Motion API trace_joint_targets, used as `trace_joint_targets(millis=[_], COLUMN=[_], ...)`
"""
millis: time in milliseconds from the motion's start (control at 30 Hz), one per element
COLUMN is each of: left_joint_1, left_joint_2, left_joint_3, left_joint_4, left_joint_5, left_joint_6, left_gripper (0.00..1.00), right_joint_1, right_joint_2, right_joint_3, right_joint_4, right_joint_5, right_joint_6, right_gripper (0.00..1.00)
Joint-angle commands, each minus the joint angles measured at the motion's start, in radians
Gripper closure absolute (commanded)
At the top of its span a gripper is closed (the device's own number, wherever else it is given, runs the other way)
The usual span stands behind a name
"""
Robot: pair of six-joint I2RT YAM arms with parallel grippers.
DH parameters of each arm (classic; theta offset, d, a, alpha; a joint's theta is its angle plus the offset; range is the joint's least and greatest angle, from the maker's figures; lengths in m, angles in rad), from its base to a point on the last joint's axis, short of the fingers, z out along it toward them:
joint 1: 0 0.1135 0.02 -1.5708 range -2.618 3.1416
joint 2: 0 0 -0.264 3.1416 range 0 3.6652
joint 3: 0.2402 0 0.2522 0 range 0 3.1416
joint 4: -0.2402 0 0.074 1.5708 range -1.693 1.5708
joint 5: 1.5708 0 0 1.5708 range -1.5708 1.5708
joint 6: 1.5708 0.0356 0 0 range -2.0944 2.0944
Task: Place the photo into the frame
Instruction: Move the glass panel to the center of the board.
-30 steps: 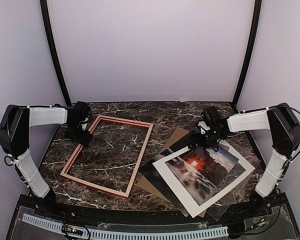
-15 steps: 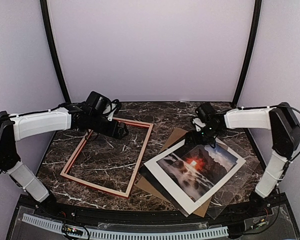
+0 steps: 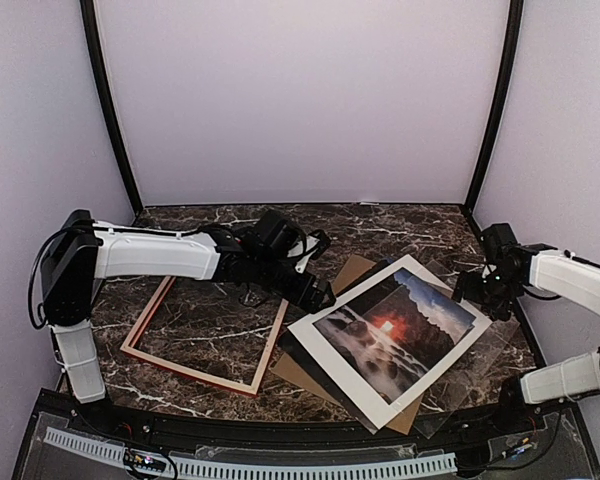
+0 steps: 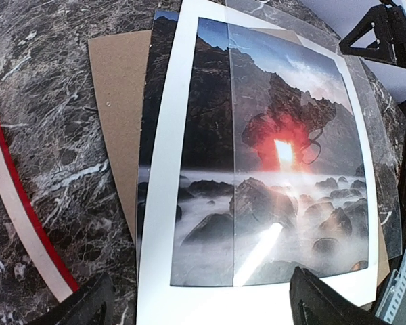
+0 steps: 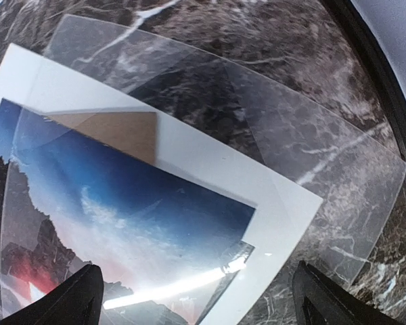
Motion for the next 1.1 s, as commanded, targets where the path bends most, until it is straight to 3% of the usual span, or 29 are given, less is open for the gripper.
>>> trace_joint_targets(millis=[0, 300, 567, 700, 1067], left_joint_1=[-0.004, -0.004, -0.005, -0.005, -0.005], left_joint_2=[0.01, 0.072, 0.109, 0.13, 0.249], left_joint_3=[0.056, 0.088, 0.097, 0.108, 0.245], left_joint_4=[0.028, 0.042, 0.065, 0.072, -0.005], left_joint_5=[0.021, 0.021, 0.038, 0.055, 0.122], left_joint_6=[0.019, 0.042, 0.041, 0.032, 0.046], left_gripper=[0.08, 0.08, 0.08, 0.08, 0.08], right_joint_1=[-0.065, -0.189, -0.206, -0.21, -0.209], right_joint_2=[-0.033, -0.059, -0.095, -0.076, 0.091], right_joint_3=[-0.019, -0.143, -0.193, -0.263, -0.185], right_joint_4=[-0.053, -0.052, -0.065, 0.019, 0.216], right_joint_5=[0.029, 0.009, 0.057, -0.009, -0.168], right_joint_6=[0.117, 0.239, 0.309, 0.319, 0.15], right_gripper=[0.01, 0.01, 0.01, 0.01, 0.05])
